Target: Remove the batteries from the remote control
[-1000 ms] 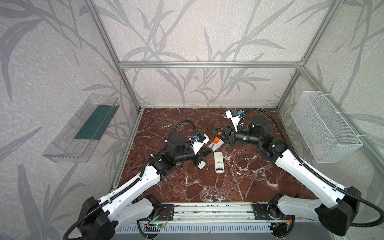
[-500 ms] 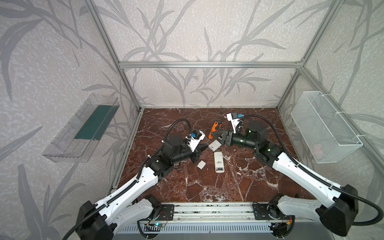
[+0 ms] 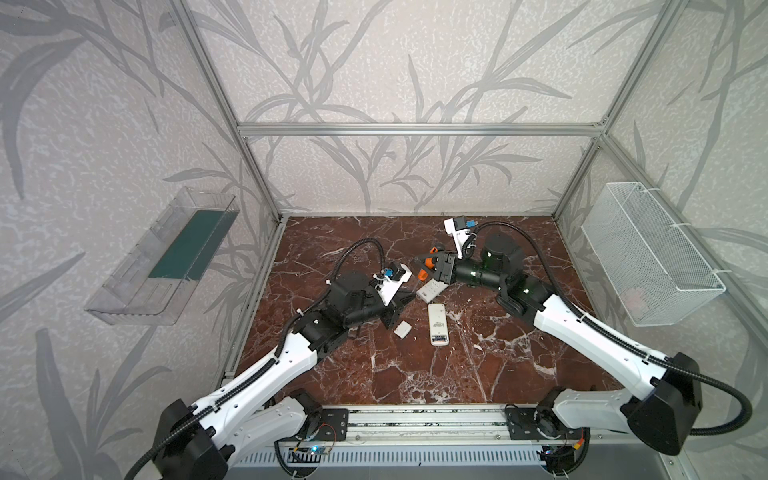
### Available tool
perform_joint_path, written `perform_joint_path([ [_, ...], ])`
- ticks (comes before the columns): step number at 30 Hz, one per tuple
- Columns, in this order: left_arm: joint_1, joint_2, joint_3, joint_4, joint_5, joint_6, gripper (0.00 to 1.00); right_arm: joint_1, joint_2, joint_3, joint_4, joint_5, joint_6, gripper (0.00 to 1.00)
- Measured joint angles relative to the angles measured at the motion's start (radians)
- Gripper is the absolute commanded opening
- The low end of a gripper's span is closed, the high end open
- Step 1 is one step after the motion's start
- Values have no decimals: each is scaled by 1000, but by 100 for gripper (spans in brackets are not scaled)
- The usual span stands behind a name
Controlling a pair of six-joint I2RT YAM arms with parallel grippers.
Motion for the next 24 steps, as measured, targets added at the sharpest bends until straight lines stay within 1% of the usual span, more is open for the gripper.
perform_joint_path([
  [1,0,-1,0,1,-3,0,0,-3,1,0,-3,2,-3,3],
  [2,0,0,0,1,-5,2,0,-1,2,0,-2,5,-6,0],
  [3,0,0,0,-2,-8,2,3,1,2,0,-3,9,-7,0],
  [4,-1,0,0,-2,-11,2,14,2,2,0,-3,13,-10,0],
  [5,-1,0,0,-2,-17,4,28,3,1,-1,-3,19,-13,0],
  [7,-1,0,0,-4,-31,0,48,5,-7,-8,-9,35,-29,0],
  [8,-2,0,0,-5,-42,-1,56,6,-18,-15,-17,48,-45,0],
  [10,-2,0,0,-6,-74,-23,63,8,-51,-34,-43,85,-89,0],
  [12,-2,-1,0,-7,-115,-54,64,10,-109,-66,-82,144,-149,0],
  [13,-2,-1,0,-8,-133,-76,63,16,-150,-89,-106,183,-186,0],
  [15,-2,6,0,-13,-163,-130,57,36,-233,-139,-145,278,-258,0],
  [16,-2,17,0,-13,-175,-169,53,55,-281,-173,-160,337,-299,0],
  [17,-2,37,0,-13,-182,-203,52,83,-324,-208,-170,394,-336,0],
  [20,-2,137,-6,-2,-173,-329,50,170,-416,-324,-163,540,-422,0],
  [24,-20,298,-32,10,-140,-490,49,219,-427,-464,-114,672,-462,0],
])
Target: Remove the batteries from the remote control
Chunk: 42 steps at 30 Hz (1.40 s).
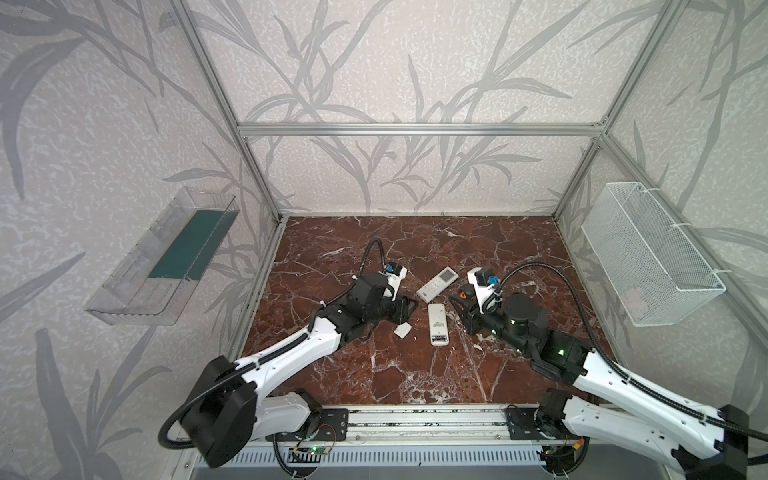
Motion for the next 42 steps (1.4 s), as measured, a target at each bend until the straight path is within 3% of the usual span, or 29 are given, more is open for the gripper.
perform_joint_path([
  [8,-91,139,-82,105,15,-212,50,26,68,-91,99,161,18,0],
  [13,-127,228,-121,235,50,-306,33,26,68,-127,207,225,79,0],
  [19,-145,319,-126,359,90,-370,28,26,68,-182,242,271,143,0],
  [30,-160,428,-126,546,130,-454,25,-45,62,-179,211,233,253,0],
  [35,-161,412,-127,553,118,-465,35,-48,66,-177,203,197,260,0],
  [42,-161,393,-127,552,101,-475,36,-48,76,-177,210,150,243,0],
])
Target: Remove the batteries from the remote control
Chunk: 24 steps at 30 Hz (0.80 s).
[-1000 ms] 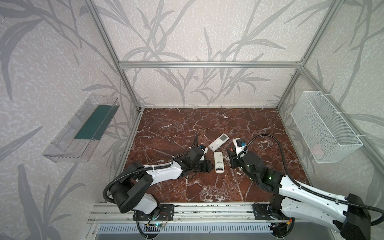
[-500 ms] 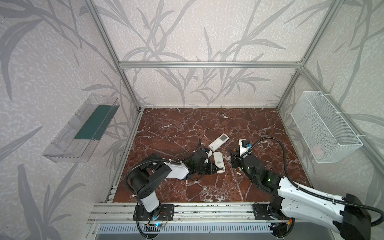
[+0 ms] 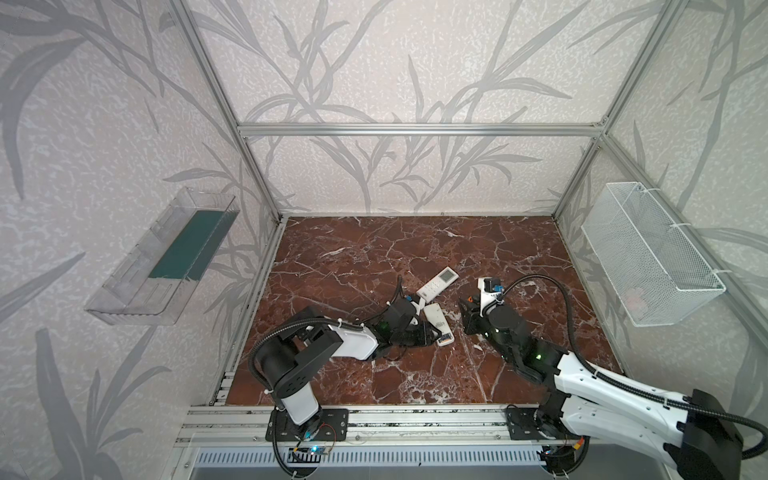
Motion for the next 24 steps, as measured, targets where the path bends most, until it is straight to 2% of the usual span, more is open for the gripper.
perform_joint_path([
  [24,0,34,0,8,-32,-25,32,0,103,0,79,-72,-124,0],
])
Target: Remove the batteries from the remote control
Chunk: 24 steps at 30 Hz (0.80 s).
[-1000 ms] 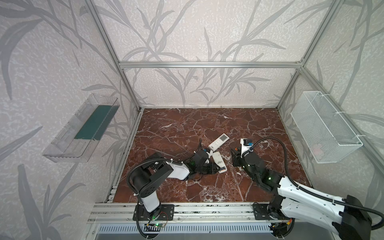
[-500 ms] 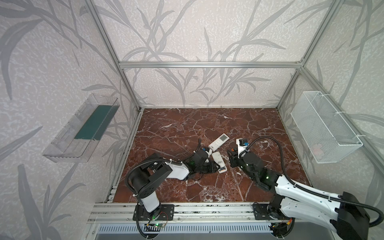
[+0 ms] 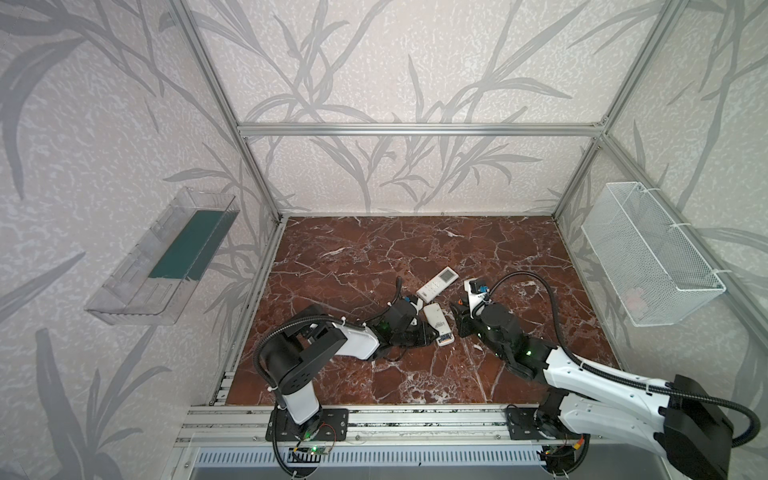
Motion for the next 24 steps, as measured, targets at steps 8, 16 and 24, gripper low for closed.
perform_joint_path([
  [8,0,12,0,23,-1,-11,29,0,30,-1,24,-2,-7,0],
  [16,0,23,-21,72,-4,-34,24,0,16,-60,105,27,27,0],
  [24,0,54,-39,177,-3,-72,16,-25,-35,-172,241,107,157,0],
])
